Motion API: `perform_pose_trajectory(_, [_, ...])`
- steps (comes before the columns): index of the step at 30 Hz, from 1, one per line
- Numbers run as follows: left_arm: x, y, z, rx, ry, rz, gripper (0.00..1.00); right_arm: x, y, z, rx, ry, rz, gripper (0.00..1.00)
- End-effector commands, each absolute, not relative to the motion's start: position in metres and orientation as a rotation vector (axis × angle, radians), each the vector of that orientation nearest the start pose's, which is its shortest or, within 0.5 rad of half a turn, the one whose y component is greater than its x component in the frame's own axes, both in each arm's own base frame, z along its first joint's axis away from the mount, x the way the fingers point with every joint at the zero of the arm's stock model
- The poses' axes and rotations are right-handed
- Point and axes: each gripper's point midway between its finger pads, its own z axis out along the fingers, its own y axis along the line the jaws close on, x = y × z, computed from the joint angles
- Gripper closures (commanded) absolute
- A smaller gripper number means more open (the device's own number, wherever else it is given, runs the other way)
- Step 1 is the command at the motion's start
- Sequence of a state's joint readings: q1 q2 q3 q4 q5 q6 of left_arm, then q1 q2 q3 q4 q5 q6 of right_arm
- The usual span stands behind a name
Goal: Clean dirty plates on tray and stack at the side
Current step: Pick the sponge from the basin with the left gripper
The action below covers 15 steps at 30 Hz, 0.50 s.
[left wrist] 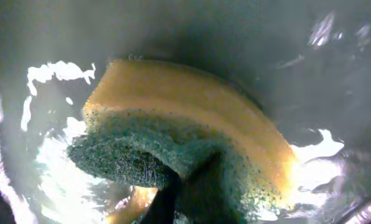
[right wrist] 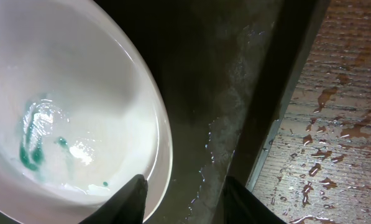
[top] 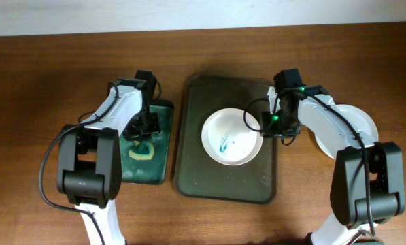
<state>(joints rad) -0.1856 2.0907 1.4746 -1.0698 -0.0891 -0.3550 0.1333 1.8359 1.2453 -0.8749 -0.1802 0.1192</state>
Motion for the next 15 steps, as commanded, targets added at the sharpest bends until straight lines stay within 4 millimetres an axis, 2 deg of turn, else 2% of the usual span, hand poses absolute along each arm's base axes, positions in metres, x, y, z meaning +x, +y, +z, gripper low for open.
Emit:
perform_pose_trajectory(1, [0.361, -0.065, 0.048, -0.268, 3.167, 0.001, 0.97, 0.346, 0.075, 0.045, -0.055, 3.029, 0.268, 0.59])
perform_pose_trajectory(2, [0.361, -0.064, 0.059, -0.267, 3.148, -0.005, 0.85, 0.346, 0.075, 0.045, -0.055, 3.029, 0.268, 0.58])
perform_pose_trajectory(3, [0.359, -0.063, 0.075, -0.258, 3.121, -0.009, 0.64, 0.346, 0.075, 0.045, -0.055, 3.029, 0.268, 0.58])
perform_pose_trajectory(4, [0.358, -0.063, 0.083, -0.232, 3.108, -0.016, 0.55, 0.346, 0.075, 0.045, -0.055, 3.029, 0.269, 0.58])
perform_pose_trajectory(5, [0.356, -0.062, 0.087, -0.222, 3.103, -0.013, 0.50, 0.346, 0.075, 0.045, -0.055, 3.030, 0.269, 0.57])
perform_pose_trajectory(7, [0.354, -0.057, 0.082, -0.223, 3.110, 0.036, 0.52, 0.346, 0.075, 0.045, -0.055, 3.030, 0.269, 0.57])
perform_pose_trajectory(9, [0.351, -0.054, 0.065, -0.221, 3.107, 0.067, 0.50, 0.345, 0.075, 0.045, -0.055, 3.032, 0.269, 0.57])
perform_pose_trajectory(12, [0.344, -0.070, 0.029, -0.219, 3.108, -0.090, 0.55, 0.344, 0.075, 0.045, -0.054, 3.037, 0.269, 0.56])
perform_pose_trajectory(13, [0.338, -0.083, 0.012, -0.210, 3.104, -0.214, 0.61, 0.344, 0.075, 0.045, -0.049, 3.037, 0.269, 0.56])
perform_pose_trajectory(14, [0.334, -0.089, 0.002, -0.199, 3.095, -0.266, 0.65, 0.344, 0.075, 0.045, -0.049, 3.037, 0.269, 0.56])
perform_pose_trajectory(15, [0.330, -0.092, -0.007, -0.184, 3.088, -0.273, 0.80, 0.344, 0.075, 0.045, -0.049, 3.037, 0.269, 0.56])
